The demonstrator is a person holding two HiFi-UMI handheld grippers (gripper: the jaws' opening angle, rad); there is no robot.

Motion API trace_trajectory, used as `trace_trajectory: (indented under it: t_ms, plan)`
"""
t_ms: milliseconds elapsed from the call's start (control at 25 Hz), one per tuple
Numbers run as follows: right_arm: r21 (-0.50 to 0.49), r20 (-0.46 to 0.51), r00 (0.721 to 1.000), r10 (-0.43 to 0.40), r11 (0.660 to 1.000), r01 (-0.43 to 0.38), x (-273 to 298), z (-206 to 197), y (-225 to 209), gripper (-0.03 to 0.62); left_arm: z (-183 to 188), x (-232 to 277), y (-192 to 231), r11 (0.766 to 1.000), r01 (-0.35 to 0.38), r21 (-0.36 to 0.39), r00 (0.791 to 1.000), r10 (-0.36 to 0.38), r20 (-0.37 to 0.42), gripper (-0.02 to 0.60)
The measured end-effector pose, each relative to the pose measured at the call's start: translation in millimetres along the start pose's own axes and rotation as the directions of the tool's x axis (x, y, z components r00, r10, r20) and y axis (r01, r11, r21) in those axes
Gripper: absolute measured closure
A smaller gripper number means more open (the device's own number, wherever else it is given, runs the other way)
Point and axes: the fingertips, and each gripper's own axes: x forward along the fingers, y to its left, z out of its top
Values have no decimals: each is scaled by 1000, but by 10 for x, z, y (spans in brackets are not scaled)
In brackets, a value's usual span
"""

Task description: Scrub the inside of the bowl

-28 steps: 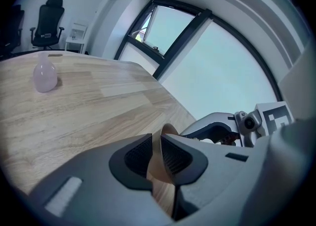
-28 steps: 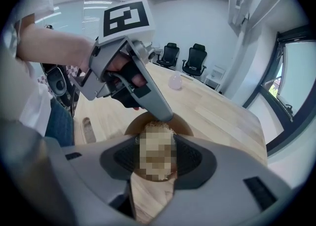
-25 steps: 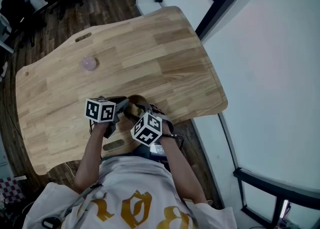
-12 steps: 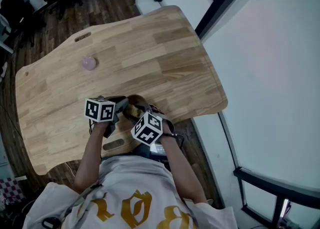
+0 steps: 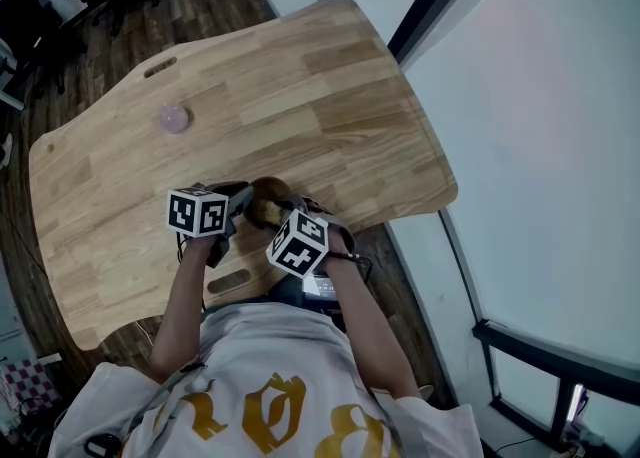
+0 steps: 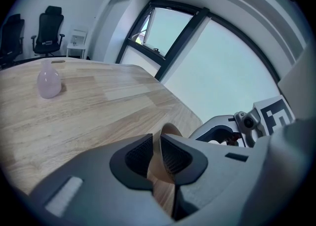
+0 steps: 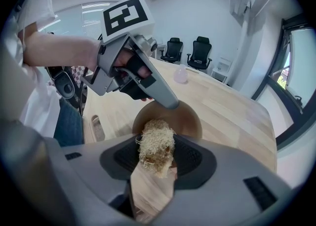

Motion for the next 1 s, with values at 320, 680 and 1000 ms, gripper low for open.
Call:
trace_trajectory:
  t_ms: [320, 680, 1000]
  plan:
    - [59, -13, 996, -86, 995, 86, -41, -37, -191, 411, -21, 35, -9, 1000, 6, 1, 1000, -6, -8, 534]
    - [402, 179, 966, -185, 910, 99, -130, -57, -441, 411, -227, 142, 398, 974, -21, -225, 997, 38, 73, 534]
    - [544, 208, 917, -340, 819, 180, -361, -152, -740, 410, -241, 115, 613, 965, -102, -243, 981, 137, 135, 526]
